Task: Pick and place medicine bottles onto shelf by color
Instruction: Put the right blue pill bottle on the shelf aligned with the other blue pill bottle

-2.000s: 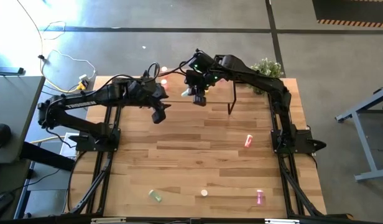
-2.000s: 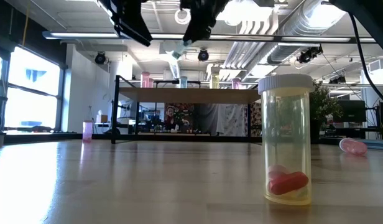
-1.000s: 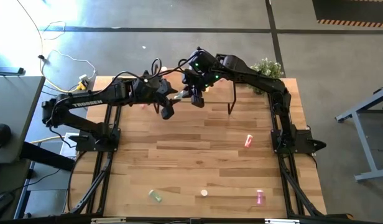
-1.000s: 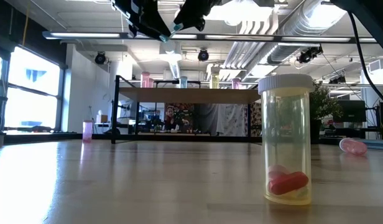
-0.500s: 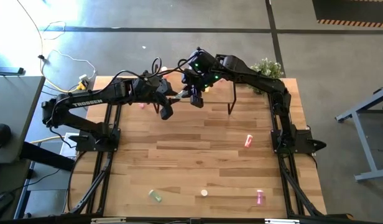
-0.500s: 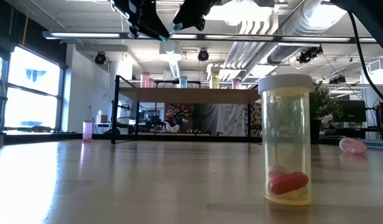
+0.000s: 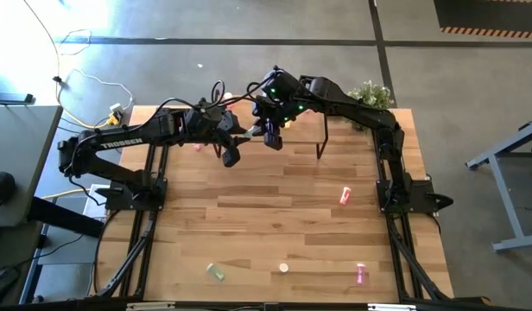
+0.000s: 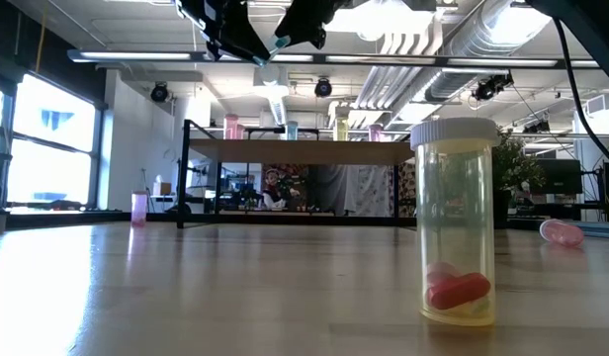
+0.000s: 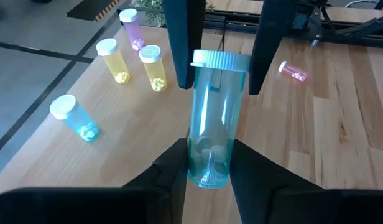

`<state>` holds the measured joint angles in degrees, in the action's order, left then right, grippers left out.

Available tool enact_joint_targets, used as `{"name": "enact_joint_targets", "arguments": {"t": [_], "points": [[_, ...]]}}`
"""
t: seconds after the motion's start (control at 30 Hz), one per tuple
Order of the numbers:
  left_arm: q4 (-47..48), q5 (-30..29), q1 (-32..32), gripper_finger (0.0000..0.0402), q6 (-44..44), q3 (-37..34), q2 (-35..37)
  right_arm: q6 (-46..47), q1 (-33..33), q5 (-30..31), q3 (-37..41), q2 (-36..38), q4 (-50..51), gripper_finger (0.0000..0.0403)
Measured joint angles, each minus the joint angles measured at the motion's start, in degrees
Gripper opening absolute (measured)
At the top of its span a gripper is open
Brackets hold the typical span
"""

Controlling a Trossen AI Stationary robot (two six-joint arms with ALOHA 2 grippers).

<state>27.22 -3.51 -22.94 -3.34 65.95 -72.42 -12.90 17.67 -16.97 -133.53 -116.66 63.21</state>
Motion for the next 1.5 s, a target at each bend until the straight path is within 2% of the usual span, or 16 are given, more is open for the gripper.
{"name": "enact_joint_targets", "arguments": {"t": [0.17, 0.4, 0.5, 0.73, 1.0, 1.17, 1.3, 1.5], "points": [[0.0, 0.0, 0.0, 0.0093, 0.1, 0.0, 0.0, -0.1, 0.0, 0.0, 0.0, 0.0, -0.1, 0.0112], [-0.1, -0.2, 0.0, 0.0093, 0.3, 0.0, 0.1, 0.8, 0.0, 1.8, -0.4, 0.0, -0.7, 0.0184], [-0.2, -0.2, 0.0, 0.0093, 0.4, 0.0, 0.1, 1.8, 0.1, 3.5, -1.5, 0.4, -0.9, 0.0200], [-2.6, -0.2, -0.6, 0.0093, 2.2, 0.0, 0.3, 4.3, 0.7, 6.6, -1.5, 4.0, -2.2, 0.0204], [-12.2, 0.3, -2.4, 0.0093, 5.5, 0.0, 0.9, 5.4, 1.1, 7.4, -1.5, 7.1, -4.6, 0.0204], [-19.2, -0.2, -3.8, 0.0093, 8.1, 0.0, 1.7, 5.8, 1.1, 10.6, -1.5, 9.1, -4.9, 0.0204], [-24.5, -0.2, -4.2, 0.0093, 8.3, 0.0, 2.1, 8.5, 1.1, 11.2, -1.5, 10.1, -9.0, 0.0204], [-29.1, -3.2, -3.4, 0.0093, 7.7, 0.0, 2.0, 11.6, 1.1, 11.2, -1.5, 10.0, -10.4, 0.0204]]}}
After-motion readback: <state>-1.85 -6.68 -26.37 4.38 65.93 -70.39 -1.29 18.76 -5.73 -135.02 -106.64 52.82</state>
